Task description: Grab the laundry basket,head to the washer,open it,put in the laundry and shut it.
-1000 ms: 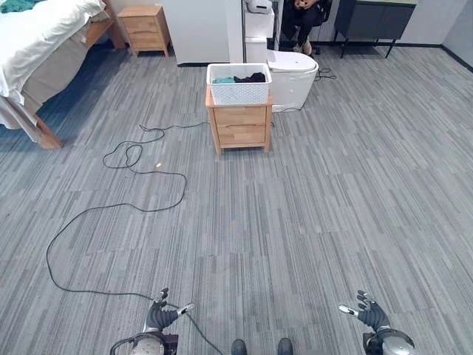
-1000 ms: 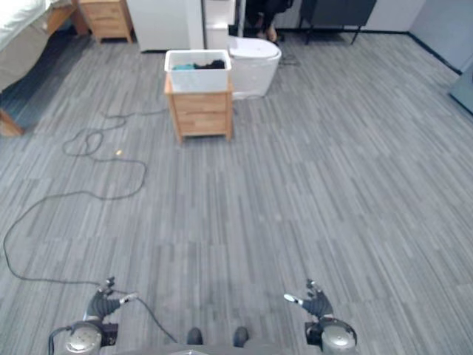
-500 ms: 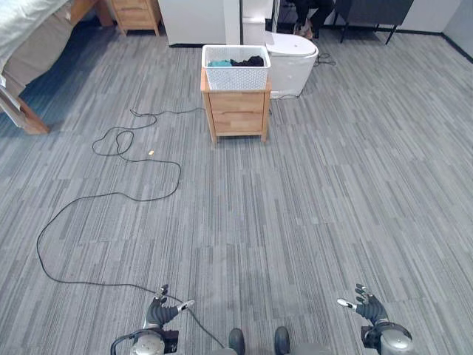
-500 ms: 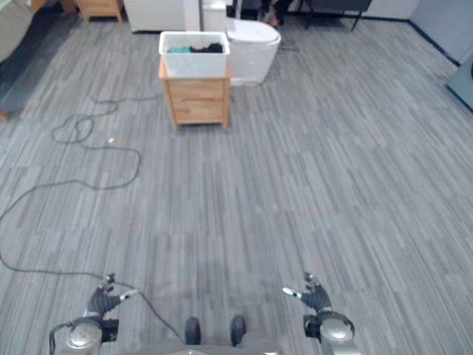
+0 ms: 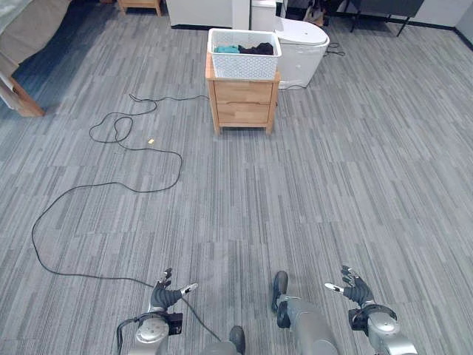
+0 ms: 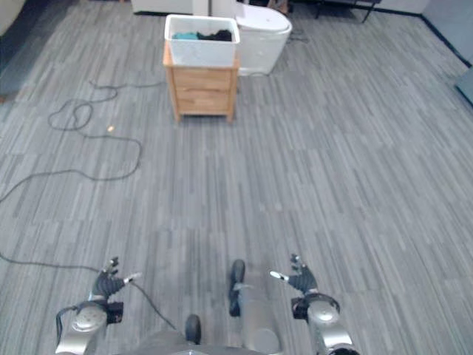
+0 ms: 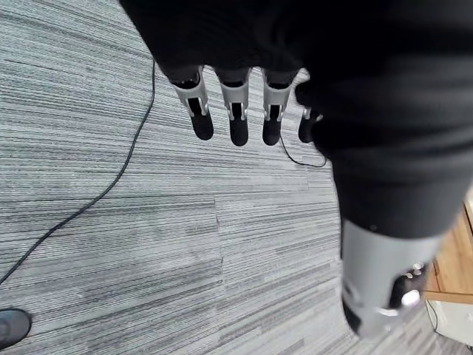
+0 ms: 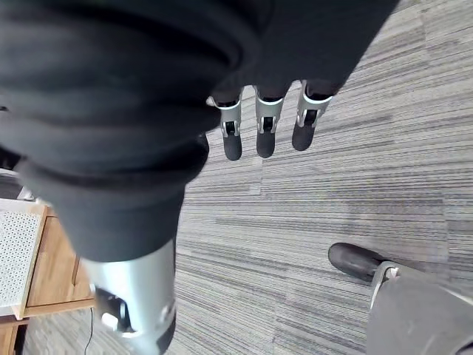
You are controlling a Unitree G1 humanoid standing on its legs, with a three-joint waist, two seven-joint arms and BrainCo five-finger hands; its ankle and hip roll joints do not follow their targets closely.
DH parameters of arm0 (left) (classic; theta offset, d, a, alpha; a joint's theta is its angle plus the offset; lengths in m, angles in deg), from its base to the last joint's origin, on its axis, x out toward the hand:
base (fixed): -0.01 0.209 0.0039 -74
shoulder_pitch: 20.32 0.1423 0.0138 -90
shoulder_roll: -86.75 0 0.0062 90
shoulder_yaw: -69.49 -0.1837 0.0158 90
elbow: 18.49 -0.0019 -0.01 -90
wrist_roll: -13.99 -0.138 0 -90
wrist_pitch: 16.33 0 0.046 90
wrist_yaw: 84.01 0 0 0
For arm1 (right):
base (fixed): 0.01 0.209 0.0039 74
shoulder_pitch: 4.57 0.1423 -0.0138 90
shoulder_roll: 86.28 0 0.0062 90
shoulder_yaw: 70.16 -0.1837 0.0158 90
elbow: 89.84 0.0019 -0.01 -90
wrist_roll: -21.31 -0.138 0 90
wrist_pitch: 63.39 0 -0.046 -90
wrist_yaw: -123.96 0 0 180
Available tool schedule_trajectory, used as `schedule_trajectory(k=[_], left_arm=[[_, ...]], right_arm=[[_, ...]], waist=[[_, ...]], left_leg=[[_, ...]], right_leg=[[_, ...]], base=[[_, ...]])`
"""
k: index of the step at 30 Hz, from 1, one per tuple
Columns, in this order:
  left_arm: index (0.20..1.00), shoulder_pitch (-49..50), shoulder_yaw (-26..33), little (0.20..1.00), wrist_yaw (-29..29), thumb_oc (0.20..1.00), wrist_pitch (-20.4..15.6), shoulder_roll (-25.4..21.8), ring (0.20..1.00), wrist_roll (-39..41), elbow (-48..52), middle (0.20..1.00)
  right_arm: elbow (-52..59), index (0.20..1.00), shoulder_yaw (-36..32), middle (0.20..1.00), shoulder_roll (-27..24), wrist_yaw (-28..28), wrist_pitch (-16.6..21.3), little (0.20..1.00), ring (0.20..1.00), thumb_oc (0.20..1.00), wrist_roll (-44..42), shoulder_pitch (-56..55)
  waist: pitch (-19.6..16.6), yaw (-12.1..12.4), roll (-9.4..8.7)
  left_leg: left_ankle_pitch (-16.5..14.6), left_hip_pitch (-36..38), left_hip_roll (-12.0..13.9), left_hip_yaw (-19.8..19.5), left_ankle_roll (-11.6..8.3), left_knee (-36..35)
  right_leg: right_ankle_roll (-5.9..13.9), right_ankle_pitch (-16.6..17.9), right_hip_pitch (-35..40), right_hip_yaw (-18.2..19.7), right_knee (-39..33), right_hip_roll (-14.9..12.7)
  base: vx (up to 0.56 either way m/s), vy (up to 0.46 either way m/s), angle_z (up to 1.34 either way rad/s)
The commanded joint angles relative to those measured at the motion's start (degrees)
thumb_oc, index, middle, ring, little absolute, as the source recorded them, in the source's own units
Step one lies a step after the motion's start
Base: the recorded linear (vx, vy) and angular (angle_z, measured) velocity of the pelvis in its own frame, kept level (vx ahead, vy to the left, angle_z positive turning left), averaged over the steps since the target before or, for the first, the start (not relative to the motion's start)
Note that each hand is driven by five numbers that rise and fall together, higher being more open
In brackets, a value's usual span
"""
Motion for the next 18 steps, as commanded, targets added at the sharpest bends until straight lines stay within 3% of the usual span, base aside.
schedule_trajectory(k=[1, 4, 7, 10, 11, 13, 15, 16, 18], left_arm=[[1.0, 1.0, -0.2, 1.0, -0.4, 1.0, -2.5, 0.1, 1.0, 1.6, 1.3, 1.0], [1.0, 0.8, -0.5, 1.0, -0.9, 1.0, -2.2, 1.4, 1.0, 3.4, -1.1, 1.0], [1.0, 0.3, -2.1, 1.0, -1.4, 1.0, -1.9, 1.8, 1.0, 2.6, -1.3, 1.0], [1.0, -0.4, -2.4, 1.0, -1.6, 1.0, -1.9, 2.0, 1.0, 3.2, -1.4, 1.0], [1.0, -0.2, -2.3, 1.0, -1.7, 1.0, -1.8, 2.1, 1.0, 3.7, -1.4, 1.0], [1.0, -0.2, -2.1, 1.0, -1.8, 1.0, -1.7, 2.1, 1.0, 3.7, -1.7, 1.0], [1.0, 0.1, -1.8, 1.0, -1.6, 1.0, -1.6, 2.0, 1.0, 3.7, -1.8, 1.0], [1.0, 0.4, -1.1, 1.0, -1.1, 1.0, -1.6, 2.0, 1.0, 4.5, -1.7, 1.0], [1.0, 0.6, -1.0, 1.0, -0.8, 1.0, -1.4, 2.1, 1.0, 4.9, -1.7, 1.0]], right_arm=[[0.8, 1.0, -0.5, 1.0, -1.6, 0.7, 1.8, 1.0, 1.0, 1.0, 0.6, -0.2], [1.1, 1.0, -0.7, 1.0, -1.9, 0.7, 2.0, 1.0, 1.0, 1.0, 0.0, -1.0], [1.4, 1.0, -0.9, 1.0, -2.7, 0.9, 2.2, 1.0, 1.0, 1.0, -0.2, -1.2], [1.5, 1.0, -1.0, 1.0, -3.1, 1.2, 2.2, 1.0, 1.0, 1.0, -0.6, -0.9], [1.6, 1.0, -1.2, 1.0, -3.3, 1.4, 2.3, 1.0, 1.0, 1.0, -0.7, -1.0], [1.7, 1.0, -1.4, 1.0, -3.3, 1.5, 2.3, 1.0, 1.0, 1.0, -0.7, -1.1], [1.7, 1.0, -1.7, 1.0, -3.3, 1.8, 2.2, 1.0, 1.0, 1.0, -0.4, -1.4], [1.3, 1.0, -1.4, 1.0, -3.1, 2.4, 2.1, 1.0, 1.0, 1.0, 0.0, -1.3], [1.2, 1.0, -1.3, 1.0, -3.0, 2.6, 2.0, 1.0, 1.0, 1.0, 0.3, -1.3]], waist=[[-3.9, -1.5, 0.52], [-5.6, -2.1, 1.44], [-5.6, -2.6, 1.54], [-4.8, -2.3, 0.68], [-4.5, -1.7, 0.08], [-4.2, -1.4, -0.24], [-3.6, -0.6, 0.07], [-2.7, 0.7, 0.6], [-2.3, 1.3, 0.75]], left_leg=[[-6.6, 1.8, -0.5, -2.2, -2.18, 5.7], [-4.1, 1.7, 1.7, -1.7, -4.93, 8.3], [0.9, -2.5, 4.0, 0.8, -7.99, 18.6], [0.3, -7.1, 4.9, 3.4, -6.97, 20.7], [-1.8, -10.1, 5.0, 5.5, -5.82, 18.4], [-1.3, -12.1, 5.5, 6.8, -5.54, 16.7], [4.1, -16.4, 7.3, 8.7, -6.01, 12.3], [8.9, -19.1, 7.7, 8.3, -6.88, 7.3], [10.7, -19.5, 7.8, 7.8, -7.21, 4.5]], right_leg=[[1.3, 6.0, 9.0, 2.0, -5.0, 0.7], [-0.01, 5.1, 11.4, 1.3, -6.2, 1.9], [-1.64, 3.2, 15.3, 0.8, -8.2, 2.6], [-2.05, 2.0, 17.2, 0.5, -9.2, 1.8], [-1.74, 1.4, 18.5, 0.0, -10.0, 1.2], [-1.56, 1.1, 19.5, -0.3, -10.4, 0.9], [-1.68, 0.1, 21.5, -0.6, -10.8, 1.3], [-2.01, -1.3, 23.3, 0.1, -10.6, 2.7], [-2.24, -2.3, 24.2, 0.4, -10.3, 3.2]], base=[[0.37, -0.22, 0.7], [0.3, -0.201, 0.49], [0.19, -0.156, 0.04], [0.08, -0.059, -0.13], [0.13, -0.049, -0.02], [0.12, -0.019, -0.03], [0.22, -0.001, 0.04], [0.22, 0.001, 0.1], [0.25, 0.02, -0.01]])
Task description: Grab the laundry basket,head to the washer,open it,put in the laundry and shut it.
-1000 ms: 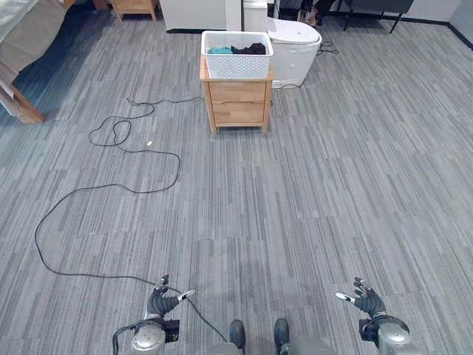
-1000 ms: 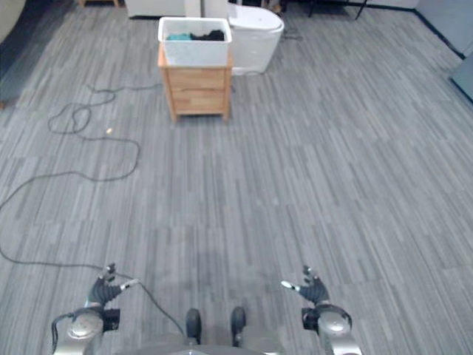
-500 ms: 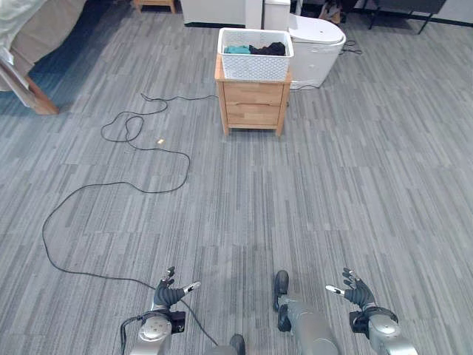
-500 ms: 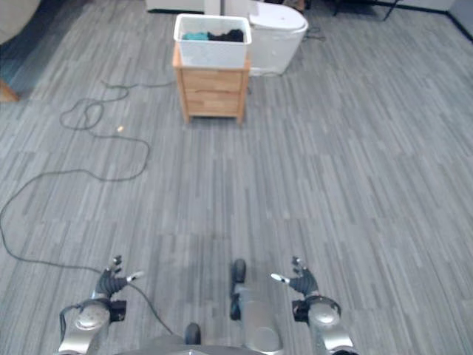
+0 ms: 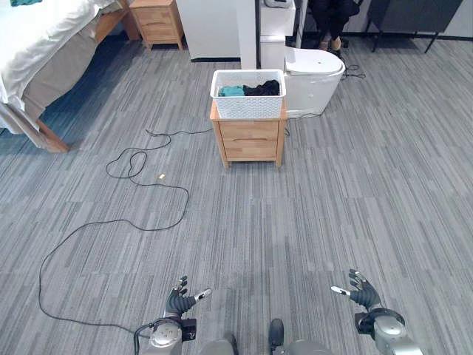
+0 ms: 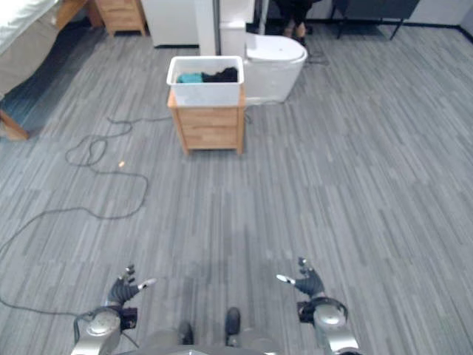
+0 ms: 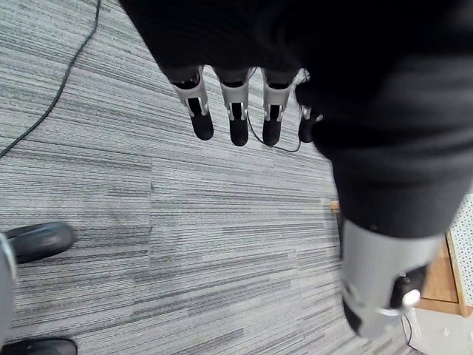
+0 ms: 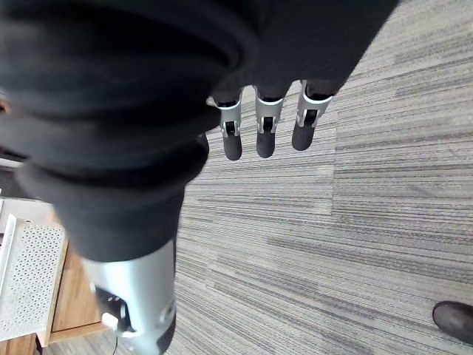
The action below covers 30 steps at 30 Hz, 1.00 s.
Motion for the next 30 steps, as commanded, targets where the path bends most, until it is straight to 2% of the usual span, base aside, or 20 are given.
schedule_trajectory(k=[1, 4, 9, 10, 13, 15, 16, 17, 18, 20, 21, 24, 26, 28, 29, 30], left_arm=[[1.0, 0.8, 1.0, 1.0, 1.7, 1.0, -1.4, -1.8, 1.0, 2.7, 2.0, 1.0], [1.0, 1.0, 1.4, 1.0, 1.9, 1.0, -1.6, -1.8, 1.0, 2.7, 2.1, 1.0], [1.0, 1.8, 2.4, 1.0, 1.7, 1.0, -1.5, -2.3, 1.0, 3.2, 2.2, 1.0], [1.0, 1.6, 2.6, 1.0, 1.7, 1.0, -1.7, -2.9, 1.0, 3.2, 2.2, 1.0], [1.0, 1.6, 2.7, 1.0, 1.5, 1.0, -1.6, -3.9, 1.0, 2.9, 2.7, 1.0], [1.0, 1.3, 2.5, 1.0, 1.3, 1.0, -1.3, -5.2, 1.0, 1.9, 3.3, 1.0], [1.0, -0.3, 2.1, 1.0, 1.8, 1.0, -1.3, -6.7, 1.0, 0.3, 3.3, 1.0], [1.0, -0.6, 2.0, 1.0, 2.2, 1.0, -1.4, -7.3, 1.0, -0.4, 3.6, 1.0], [1.0, -0.6, 2.0, 1.0, 2.2, 1.0, -1.4, -7.3, 1.0, -0.4, 3.6, 1.0], [1.0, -1.3, 1.7, 1.0, 2.3, 1.0, -1.6, -7.6, 1.0, -0.7, 4.1, 1.0], [1.0, -1.1, 1.8, 1.0, 2.5, 1.0, -1.7, -7.4, 1.0, -0.1, 4.5, 1.0], [1.0, -0.7, 1.8, 1.0, 2.4, 1.0, -1.6, -7.1, 1.0, 0.3, 5.2, 1.0], [1.0, -0.7, 2.0, 1.0, 2.3, 1.0, -1.7, -6.6, 1.0, 0.5, 4.8, 1.0], [1.0, -0.7, 2.0, 1.0, 2.2, 1.0, -1.8, -6.4, 1.0, 0.3, 4.8, 1.0], [1.0, -0.7, 1.8, 1.0, 2.1, 1.0, -2.0, -5.9, 1.0, 0.2, 4.9, 1.0], [1.0, -0.7, 1.8, 1.0, 2.1, 1.0, -2.0, -5.9, 1.0, 0.2, 4.9, 1.0]], right_arm=[[2.2, 1.0, -1.1, 1.0, -1.9, 1.7, 1.7, 1.0, 1.0, 1.0, 0.2, -0.1], [1.8, 1.0, -0.9, 1.0, -1.6, 1.8, 1.5, 1.0, 1.0, 1.0, 0.7, -0.1], [2.2, 1.0, -0.8, 1.0, -0.8, 1.4, 1.5, 1.0, 1.0, 1.0, 1.2, -0.2], [2.0, 1.0, -0.6, 1.0, 0.0, 1.2, 1.6, 1.0, 1.0, 1.0, 0.7, 0.2], [2.5, 1.0, -0.4, 1.0, 0.4, 0.6, 1.7, 1.0, 1.0, 1.0, 0.6, 0.5], [3.2, 1.0, -0.1, 1.0, 0.9, 0.1, 1.6, 1.0, 1.0, 1.0, 0.5, 1.0], [3.2, 1.0, 0.4, 1.0, 1.5, 0.2, 1.8, 1.0, 1.0, 1.0, 0.4, 2.4], [3.6, 1.0, 0.8, 1.0, 1.6, 0.3, 1.8, 1.0, 1.0, 1.0, 0.5, 2.9], [3.6, 1.0, 0.8, 1.0, 1.6, 0.3, 1.8, 1.0, 1.0, 1.0, 0.5, 2.9], [4.1, 1.0, 1.3, 1.0, 1.7, 0.2, 1.8, 1.0, 1.0, 1.0, 0.9, 3.6], [4.2, 1.0, 1.7, 1.0, 1.3, 0.2, 1.6, 1.0, 1.0, 1.0, 1.2, 3.9], [4.4, 1.0, 1.9, 1.0, 0.7, 0.3, 1.4, 1.0, 1.0, 1.0, 1.5, 4.0], [4.6, 1.0, 1.6, 1.0, 0.7, 0.2, 1.1, 1.0, 1.0, 1.0, 1.6, 3.5], [4.5, 1.0, 1.5, 1.0, 0.8, 0.2, 1.0, 1.0, 1.0, 1.0, 1.7, 3.4], [3.6, 1.0, 1.3, 1.0, 0.9, 0.0, 0.7, 1.0, 1.0, 1.0, 1.8, 2.9], [3.6, 1.0, 1.3, 1.0, 0.9, 0.0, 0.8, 1.0, 1.0, 1.0, 1.8, 2.9]], waist=[[2.5, 2.6, 0.98], [2.2, 3.6, 1.02], [0.6, 4.5, 0.48], [0.1, 5.1, -1.12], [-0.9, 5.7, -2.22], [-1.0, 5.9, -3.17], [0.1, 5.3, -3.47], [0.6, 4.9, -3.35], [0.5, 4.9, -3.25], [1.5, 3.9, -2.39], [2.1, 3.1, -1.2], [2.9, 2.4, -0.41], [3.4, 0.9, -0.4], [3.5, 0.4, -0.36], [3.5, -0.5, -0.05], [3.5, -0.5, 0.09]], left_leg=[[7.9, -0.6, 0.2, 0.6, 0.55, -7.8], [9.3, -2.1, 0.6, 2.8, 0.62, -10.5], [10.7, -1.2, 0.9, 3.1, 1.23, -8.5], [9.0, -2.6, 0.1, 2.2, 1.75, -3.3], [6.5, -3.1, -0.4, 2.2, 2.76, -0.1], [4.3, -2.6, -1.5, 1.9, 4.38, 1.1], [2.5, -1.2, -2.3, 1.6, 5.53, 0.9], [1.5, -0.1, -2.6, 1.7, 6.23, 0.7], [1.6, -0.2, -2.4, 1.8, 6.19, 0.6], [0.6, 3.2, -2.7, 1.8, 6.86, -0.9], [-0.6, 6.8, -3.2, 1.9, 7.02, -2.8], [-2.0, 9.8, -3.6, 1.8, 7.09, -3.9], [-4.1, 13.7, -5.2, 0.8, 6.89, -4.9], [-4.9, 14.9, -5.4, 0.1, 6.66, -5.0], [-6.8, 17.1, -5.8, -1.1, 6.33, -4.6], [-6.9, 17.2, -5.7, -1.1, 6.31, -4.5]], right_leg=[[8.23, -8.7, 2.5, -0.3, 4.8, -1.7], [8.14, -10.7, 5.7, 0.5, 5.1, -1.1], [8.22, -12.4, 8.6, 2.3, 6.0, -1.0], [9.04, -12.8, 9.6, 3.3, 6.5, -2.6], [10.15, -12.7, 9.4, 4.1, 7.9, -4.0], [11.75, -10.1, 6.6, 5.0, 15.0, -5.2], [13.58, -6.2, 1.9, 5.8, 23.6, -5.6], [14.16, -4.5, -0.6, 5.8, 26.6, -5.7], [14.11, -4.3, -0.8, 5.9, 26.5, -5.6], [13.99, -2.5, -6.1, 4.7, 29.9, -5.4], [13.08, -3.7, -9.1, 2.2, 27.1, -5.9], [12.15, -4.7, -11.4, -0.8, 23.2, -6.5], [12.62, -2.3, -15.2, -1.9, 14.2, -7.0], [13.11, -1.4, -15.7, -2.0, 11.2, -7.1], [13.81, 0.3, -16.9, -1.5, 7.6, -7.6], [13.82, 0.3, -16.7, -1.6, 7.5, -7.5]], base=[[0.39, 0.068, -0.18], [0.34, 0.096, 0.01], [0.35, 0.134, -0.19], [0.44, 0.213, -0.44], [0.27, 0.158, -0.3], [0.3, 0.237, -0.11], [0.26, 0.237, -0.2], [0.19, 0.177, -0.19], [0.13, 0.103, -0.02], [0.25, 0.146, 0.05], [0.41, 0.175, -0.21], [0.3, 0.068, -0.1], [0.44, 0.019, 0.08], [0.36, -0.039, 0.06], [0.44, -0.052, 0.27], [0.46, -0.06, 0.36]])
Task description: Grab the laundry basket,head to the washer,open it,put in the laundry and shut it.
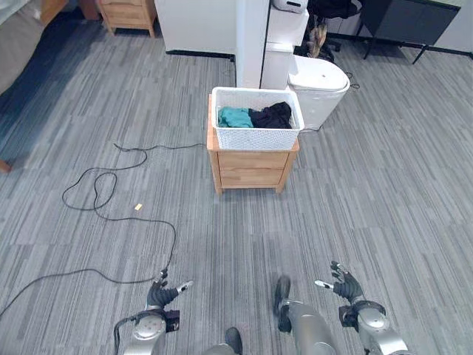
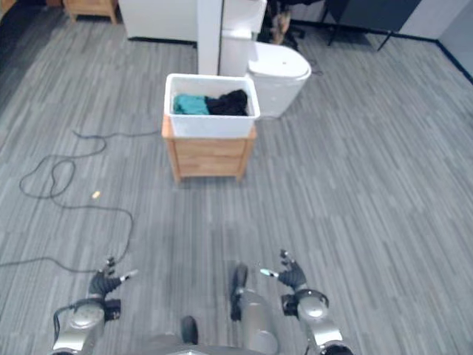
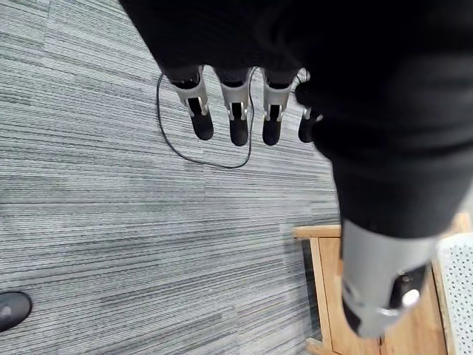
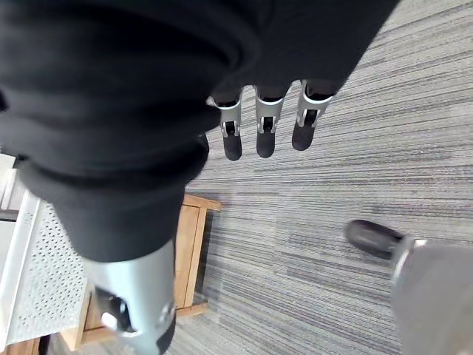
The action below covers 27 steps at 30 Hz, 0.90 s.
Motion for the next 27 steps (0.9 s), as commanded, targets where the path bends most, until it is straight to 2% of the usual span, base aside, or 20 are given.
schedule_trajectory(k=[1, 2, 4, 5, 6, 7, 8, 9, 10, 11, 12, 13, 14, 15, 16, 17, 18, 22, 25, 27], left_arm=[[1.0, 1.0, 0.1, 1.0, -0.2, 1.0, -2.3, -1.1, 1.0, -1.5, 4.1, 1.0], [1.0, 1.0, -0.2, 1.0, -0.4, 1.0, -2.3, -0.8, 1.0, -2.0, 4.2, 1.0], [1.0, 1.1, -0.3, 1.0, -0.4, 1.0, -2.4, -0.7, 1.0, -2.3, 4.0, 1.0], [1.0, 1.0, -1.0, 1.0, -0.3, 1.0, -2.5, -0.4, 1.0, -2.4, 3.5, 1.0], [1.0, 1.0, -1.0, 1.0, -0.3, 1.0, -2.5, -0.4, 1.0, -2.4, 3.5, 1.0], [1.0, 1.0, -1.8, 1.0, -0.6, 1.0, -2.5, -0.1, 1.0, -2.8, 2.9, 1.0], [1.0, 0.7, -2.2, 1.0, -0.7, 1.0, -2.5, -0.1, 1.0, -2.8, 3.1, 1.0], [1.0, 0.7, -2.2, 1.0, -0.7, 1.0, -2.5, -0.1, 1.0, -2.8, 3.1, 1.0], [1.0, 0.6, -2.6, 1.0, -0.8, 1.0, -2.4, -0.2, 1.0, -2.9, 3.2, 1.0], [1.0, 0.0, -2.7, 1.0, -0.7, 1.0, -2.3, 0.3, 1.0, -2.4, 2.7, 1.0], [1.0, 0.0, -2.6, 1.0, -0.7, 1.0, -2.2, 0.4, 1.0, -1.9, 2.6, 1.0], [1.0, -0.1, -2.6, 1.0, -0.7, 1.0, -2.1, 0.6, 1.0, -1.7, 2.5, 1.0], [1.0, -0.1, -2.6, 1.0, -0.7, 1.0, -2.1, 0.6, 1.0, -1.7, 2.5, 1.0], [1.0, 0.2, -2.7, 1.0, -0.6, 1.0, -2.0, 0.2, 1.0, -2.3, 2.8, 1.0], [1.0, 0.2, -2.7, 1.0, -0.6, 1.0, -2.0, 0.2, 1.0, -2.3, 2.8, 1.0], [1.0, 0.2, -2.7, 1.0, -0.5, 1.0, -1.9, 0.1, 1.0, -2.3, 2.9, 1.0], [1.0, 0.3, -2.5, 1.0, -0.2, 1.0, -2.0, -0.2, 1.0, -2.6, 2.6, 1.0], [1.0, 0.1, -2.3, 1.0, 0.6, 1.0, -1.9, -0.4, 1.0, -2.3, 2.0, 1.0], [1.0, 0.6, -2.1, 1.0, 0.6, 1.0, -2.0, -0.3, 1.0, -2.4, 1.2, 1.0], [1.0, 1.1, -1.7, 1.0, 0.4, 1.0, -1.8, -0.5, 1.0, -2.7, 0.5, 1.0]], right_arm=[[1.0, 1.0, -1.5, 1.0, -1.8, 0.4, 1.0, 1.0, 1.0, 1.0, 1.5, 1.7], [1.0, 1.0, -1.9, 1.0, -2.0, 0.5, 0.9, 1.0, 1.0, 1.0, 2.1, 1.0], [0.8, 1.0, -2.0, 1.0, -1.9, 0.4, 0.9, 1.0, 1.0, 1.0, 1.9, 0.6], [0.4, 1.0, -2.1, 1.0, -2.1, 0.4, 1.0, 1.0, 1.0, 1.0, 1.5, 0.5], [0.4, 1.0, -2.1, 1.0, -2.1, 0.4, 1.0, 1.0, 1.0, 1.0, 1.5, 0.5], [0.9, 1.0, -2.1, 1.0, -2.6, 0.4, 1.5, 1.0, 1.0, 1.0, 1.0, 0.1], [1.6, 1.0, -1.8, 1.0, -3.2, 0.5, 1.8, 1.0, 1.0, 1.0, 0.9, 0.1], [1.7, 1.0, -1.9, 1.0, -3.2, 0.5, 1.7, 1.0, 1.0, 1.0, 0.9, 0.0], [1.7, 1.0, -1.8, 1.0, -3.6, 0.4, 1.5, 1.0, 1.0, 1.0, 0.9, -0.1], [1.7, 1.0, -1.6, 1.0, -4.5, 0.7, 1.3, 1.0, 1.0, 1.0, 1.0, 0.3], [1.8, 1.0, -1.6, 1.0, -4.7, 0.8, 1.3, 1.0, 1.0, 1.0, 1.1, 0.3], [1.8, 1.0, -2.2, 1.0, -5.4, 1.1, 1.3, 1.0, 1.0, 1.0, 1.4, 0.3], [1.9, 1.0, -2.2, 1.0, -5.4, 1.1, 1.3, 1.0, 1.0, 1.0, 1.4, 0.3], [1.5, 1.0, -2.4, 1.0, -6.0, 1.4, 1.2, 1.0, 1.0, 1.0, 2.0, 0.4], [1.5, 1.0, -2.4, 1.0, -6.0, 1.4, 1.2, 1.0, 1.0, 1.0, 2.0, 0.4], [1.6, 1.0, -2.3, 1.0, -6.2, 1.6, 1.2, 1.0, 1.0, 1.0, 2.2, 0.3], [1.4, 1.0, -2.3, 1.0, -6.1, 1.8, 1.3, 1.0, 1.0, 1.0, 2.6, 0.2], [0.4, 1.0, -2.8, 1.0, -5.6, 2.5, 1.2, 1.0, 1.0, 1.0, 2.5, 0.0], [-0.5, 1.0, -3.5, 1.0, -4.7, 2.4, 1.2, 1.0, 1.0, 1.0, 2.1, 0.1], [-0.8, 1.0, -3.8, 1.0, -3.7, 2.2, 1.0, 1.0, 1.0, 1.0, 2.1, 0.8]], waist=[[-0.1, -1.0, 0.64], [-1.0, -1.7, 0.32], [-1.8, -2.0, 0.29], [-3.0, -2.7, 0.95], [-3.0, -2.8, 1.02], [-3.3, -3.0, 1.22], [-3.6, -3.1, 0.89], [-3.6, -3.2, 1.01], [-3.7, -3.0, 0.78], [-3.4, -2.3, 0.23], [-3.4, -2.0, -0.07], [-3.2, -1.5, -0.2], [-3.1, -1.4, -0.25], [-2.7, -0.8, 0.24], [-2.6, -0.8, 0.16], [-2.4, -0.3, 0.49], [-2.1, 0.5, 1.19], [-1.9, 1.6, 1.26], [-2.8, 1.8, 1.4], [-3.6, 2.1, 0.89]], left_leg=[[-6.8, -2.0, 1.0, -6.2, -1.13, 7.2], [-9.0, 0.0, 0.2, -7.6, -1.36, 7.8], [-10.2, 1.5, 0.2, -8.2, -1.82, 8.3], [-8.4, 1.6, 1.5, -8.6, -3.87, 13.2], [-8.5, 1.4, 1.6, -8.7, -3.91, 13.5], [-3.4, -1.9, 4.0, -7.5, -6.29, 24.3], [-0.3, -3.9, 5.7, -6.1, -7.2, 28.9], [-0.5, -4.1, 5.8, -6.3, -7.28, 29.3], [0.4, -5.7, 7.4, -4.8, -6.96, 31.9], [-1.3, -9.9, 7.0, -3.7, -5.66, 34.3], [-1.9, -11.2, 6.8, -3.5, -5.22, 32.5], [-3.9, -12.8, 6.9, -2.4, -4.38, 27.0], [-3.8, -12.6, 6.8, -2.3, -4.36, 26.8], [-0.9, -15.6, 7.7, -2.9, -5.04, 20.0], [-0.7, -15.3, 7.5, -2.9, -5.06, 19.6], [1.6, -15.9, 8.0, -3.9, -5.64, 16.1], [6.1, -17.2, 9.0, -5.9, -6.98, 10.8], [9.6, -18.8, 9.8, -8.2, -8.01, 7.1], [7.8, -17.3, 9.1, -8.6, -7.33, 7.3], [5.0, -17.4, 6.8, -8.9, -5.48, 10.7]], right_leg=[[3.18, 6.2, 7.8, 0.9, -5.1, 0.8], [3.18, 7.2, 8.1, 1.9, -5.4, 0.6], [2.72, 7.6, 9.1, 2.5, -5.4, 0.8], [1.39, 7.7, 10.4, 3.5, -3.9, 1.7], [1.36, 7.6, 10.4, 3.4, -3.9, 1.8], [-0.35, 7.0, 12.9, 3.0, -4.2, 2.5], [-1.41, 6.1, 14.9, 2.6, -4.7, 2.8], [-1.48, 6.1, 14.9, 2.5, -4.8, 3.0], [-2.48, 4.8, 16.5, 2.4, -5.3, 3.4], [-3.06, 3.2, 18.8, 2.8, -5.5, 3.6], [-3.07, 2.5, 19.6, 3.0, -5.6, 3.6], [-2.46, 1.0, 21.6, 3.0, -6.0, 3.4], [-2.42, 1.0, 21.7, 3.1, -6.0, 3.4], [-2.44, -0.5, 23.4, 3.7, -5.9, 3.8], [-2.43, -0.6, 23.5, 3.7, -5.9, 3.7], [-2.51, -1.3, 24.3, 3.8, -5.7, 4.2], [-2.47, -2.6, 25.9, 4.2, -5.6, 5.1], [-2.26, -4.7, 29.1, 5.3, -4.5, 4.9], [-1.41, -5.8, 29.9, 5.9, -3.4, 4.0], [0.12, -5.2, 29.2, 7.3, 0.8, 1.7]], base=[[0.46, -0.099, 0.46], [0.63, -0.147, 0.38], [0.51, -0.146, 0.35], [0.35, -0.126, 0.61], [0.59, -0.282, 0.74], [0.38, -0.246, 0.53], [0.38, -0.247, 0.21], [0.25, -0.153, -0.18], [0.31, -0.141, -0.3], [0.43, -0.159, -0.18], [0.54, -0.089, -0.17], [0.33, -0.011, -0.22], [0.42, 0.07, -0.27], [0.21, 0.06, -0.25], [0.29, 0.088, -0.09], [0.3, 0.11, -0.27], [0.38, 0.152, -0.31], [0.27, 0.158, -0.49], [0.26, 0.24, -0.64], [0.34, 0.407, -0.19]])
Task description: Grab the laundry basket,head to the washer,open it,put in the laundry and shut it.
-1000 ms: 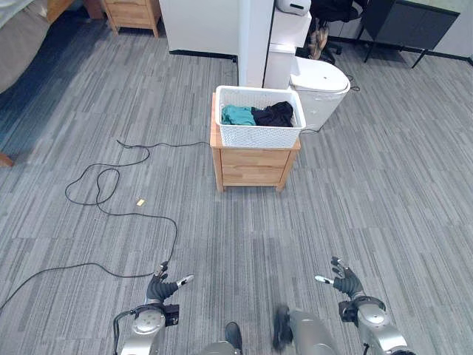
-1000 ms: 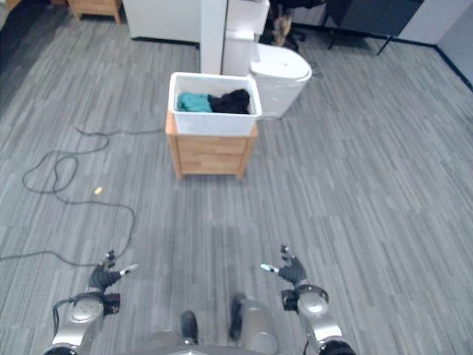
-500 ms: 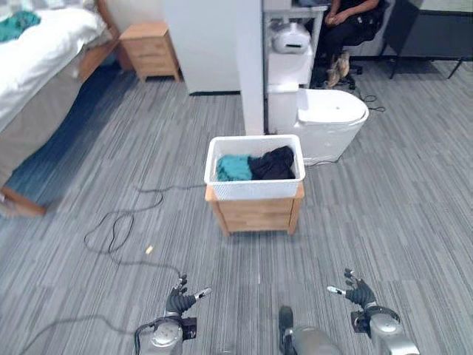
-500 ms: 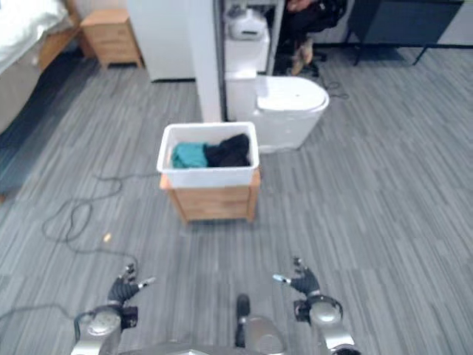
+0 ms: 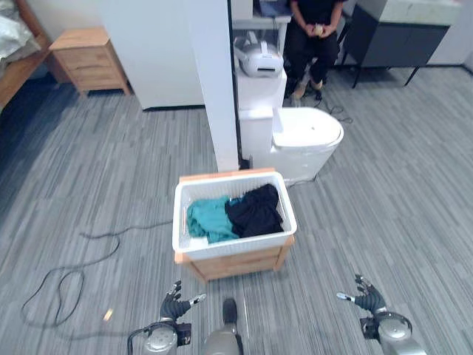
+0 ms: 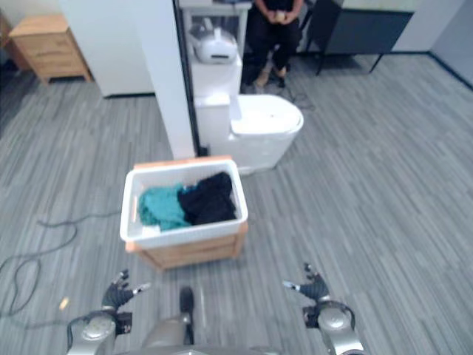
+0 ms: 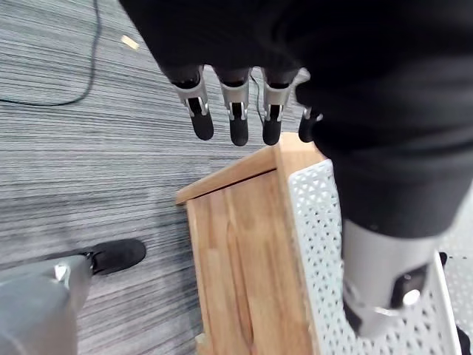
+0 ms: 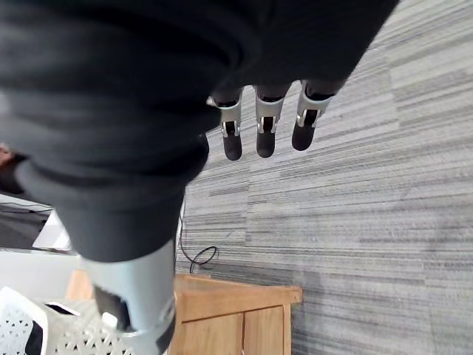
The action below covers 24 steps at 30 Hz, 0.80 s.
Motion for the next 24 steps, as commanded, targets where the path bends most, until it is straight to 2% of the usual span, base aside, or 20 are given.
schedule_trajectory(k=[1, 3, 6, 8, 13, 18, 24], left_arm=[[1.0, 0.4, 1.8, 1.0, 0.6, 1.0, -1.6, -2.8, 1.0, -2.3, 3.1, 1.0], [1.0, 0.0, 3.2, 1.0, 1.5, 1.0, -1.9, -4.2, 1.0, -1.8, 3.5, 1.0], [1.0, 0.1, 4.0, 1.0, 2.0, 1.0, -2.3, -5.0, 1.0, -1.4, 4.2, 1.0], [1.0, 0.6, 4.5, 1.0, 1.8, 1.0, -2.5, -5.4, 1.0, -1.8, 5.2, 1.0], [1.0, 1.7, 6.0, 1.0, 1.9, 1.0, -2.4, -6.0, 1.0, -4.0, 7.8, 1.0], [1.0, -1.2, 4.2, 1.0, 2.7, 1.0, -1.9, -6.0, 1.0, -7.0, 6.0, 1.0], [1.0, -2.5, 1.4, 1.0, 3.4, 1.0, -0.7, -4.9, 1.0, -10.7, 5.2, 1.0]], right_arm=[[3.6, 1.0, -1.2, 1.0, -0.6, 0.1, 2.1, 1.0, 1.0, 1.0, 0.1, 2.2], [5.5, 1.0, -0.1, 1.0, 0.0, 0.9, 2.4, 1.0, 1.0, 1.0, 1.1, 4.5], [7.6, 1.0, -0.1, 1.0, -0.9, 1.5, 2.6, 1.0, 1.0, 1.0, 2.1, 5.4], [10.2, 1.0, 0.1, 1.0, -1.7, 1.4, 2.9, 1.0, 1.0, 1.0, 2.6, 5.2], [15.5, 1.0, 1.8, 1.0, -3.2, 0.4, 3.2, 1.0, 1.0, 1.0, 5.0, 5.5], [14.9, 1.0, 5.3, 1.0, -3.6, 0.4, 2.3, 1.0, 1.0, 1.0, 7.4, 8.9], [12.4, 1.0, 3.8, 1.0, -3.8, 3.8, 0.8, 1.0, 1.0, 1.0, 10.7, 9.5]], waist=[[0.4, 1.7, 0.16], [1.1, 2.1, 0.33], [1.2, 1.9, 0.64], [0.7, 2.0, 0.21], [-0.7, 2.8, -0.27], [-1.6, 3.0, -0.03], [-1.8, 2.2, 0.45]], left_leg=[[-9.3, 1.9, 2.7, 0.0, -3.66, 6.1], [-11.5, 4.3, 1.4, 2.3, -1.67, 6.0], [-12.1, 6.0, 0.9, 2.9, -1.42, 5.1], [-12.6, 6.8, 0.4, 3.3, -1.4, 4.7], [-12.5, 8.9, 0.2, 4.0, -1.93, 2.3], [-11.6, 10.8, 0.5, 4.2, -2.6, -0.4], [-10.9, 12.9, 0.6, 4.5, -2.92, -3.2]], right_leg=[[5.34, -0.3, -11.2, 0.6, 12.5, -5.1], [6.61, 2.7, -17.3, -0.7, 18.5, -6.3], [6.32, 2.6, -18.4, -3.6, 15.5, -6.3], [6.18, 2.6, -16.9, -4.7, 11.7, -6.7], [5.88, 2.5, -12.6, -4.8, 5.3, -6.1], [5.79, 3.3, -9.9, -4.9, 1.0, -5.5], [5.96, 3.4, -8.4, -5.1, -0.8, -5.2]], base=[[0.27, 0.458, 0.04], [0.18, 0.33, -0.2], [0.1, 0.092, -0.09], [0.05, -0.003, 0.21], [0.05, -0.035, 0.24], [0.05, -0.04, -0.03], [0.03, -0.017, -0.16]])
